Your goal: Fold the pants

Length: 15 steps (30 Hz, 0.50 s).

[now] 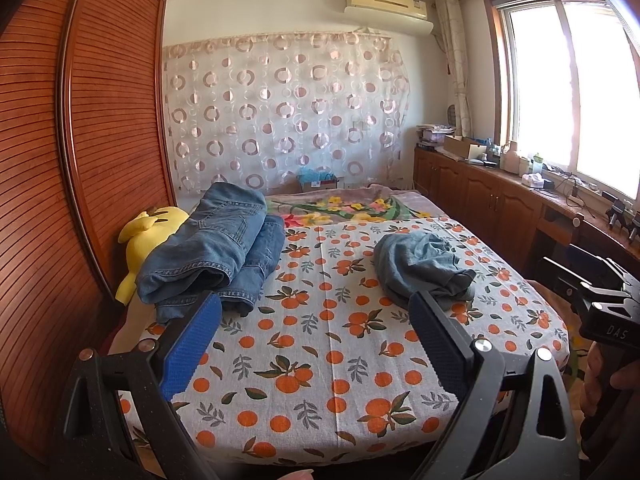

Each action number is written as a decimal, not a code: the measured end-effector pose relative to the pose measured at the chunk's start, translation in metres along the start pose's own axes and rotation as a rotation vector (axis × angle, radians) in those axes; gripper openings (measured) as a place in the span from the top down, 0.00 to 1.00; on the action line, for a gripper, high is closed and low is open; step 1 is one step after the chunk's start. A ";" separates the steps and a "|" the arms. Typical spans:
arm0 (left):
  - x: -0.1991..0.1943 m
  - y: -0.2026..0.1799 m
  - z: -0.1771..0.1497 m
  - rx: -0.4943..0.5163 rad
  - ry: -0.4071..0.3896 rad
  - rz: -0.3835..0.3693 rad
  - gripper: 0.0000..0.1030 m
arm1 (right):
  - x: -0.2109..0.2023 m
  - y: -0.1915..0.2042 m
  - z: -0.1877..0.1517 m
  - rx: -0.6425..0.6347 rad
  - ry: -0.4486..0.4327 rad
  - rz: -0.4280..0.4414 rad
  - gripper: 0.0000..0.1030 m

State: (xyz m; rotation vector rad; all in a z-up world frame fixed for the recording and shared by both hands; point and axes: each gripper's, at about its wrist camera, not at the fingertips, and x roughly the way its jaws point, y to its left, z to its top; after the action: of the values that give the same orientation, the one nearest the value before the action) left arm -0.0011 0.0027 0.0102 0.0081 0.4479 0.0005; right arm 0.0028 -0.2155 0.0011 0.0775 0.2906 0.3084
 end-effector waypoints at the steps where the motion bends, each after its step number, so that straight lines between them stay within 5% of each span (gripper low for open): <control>1: 0.000 0.000 0.000 0.000 -0.001 0.000 0.07 | 0.000 0.000 0.000 -0.001 0.001 0.001 0.00; 15: 0.000 0.000 0.000 0.000 -0.002 -0.001 0.07 | 0.001 0.000 -0.001 0.003 0.001 0.004 0.00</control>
State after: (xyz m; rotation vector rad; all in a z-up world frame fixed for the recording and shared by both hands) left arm -0.0014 0.0025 0.0099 0.0083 0.4460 -0.0002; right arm 0.0037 -0.2155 -0.0002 0.0807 0.2921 0.3124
